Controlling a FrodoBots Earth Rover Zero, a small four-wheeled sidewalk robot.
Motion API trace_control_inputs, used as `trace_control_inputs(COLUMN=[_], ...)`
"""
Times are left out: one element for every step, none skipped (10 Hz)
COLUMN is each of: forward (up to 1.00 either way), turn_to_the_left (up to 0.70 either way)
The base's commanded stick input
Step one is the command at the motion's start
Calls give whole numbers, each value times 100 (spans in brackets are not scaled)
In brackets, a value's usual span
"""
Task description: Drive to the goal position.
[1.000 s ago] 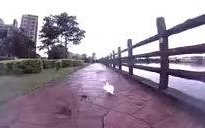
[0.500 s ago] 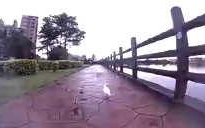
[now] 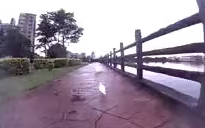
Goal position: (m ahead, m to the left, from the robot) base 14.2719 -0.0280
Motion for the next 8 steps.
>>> trace_control_inputs(forward=[100, 100, 100, 100, 100, 100, 100, 100], turn_to_the_left=[-1, -1, -1, -1, -1, -1, -1, -1])
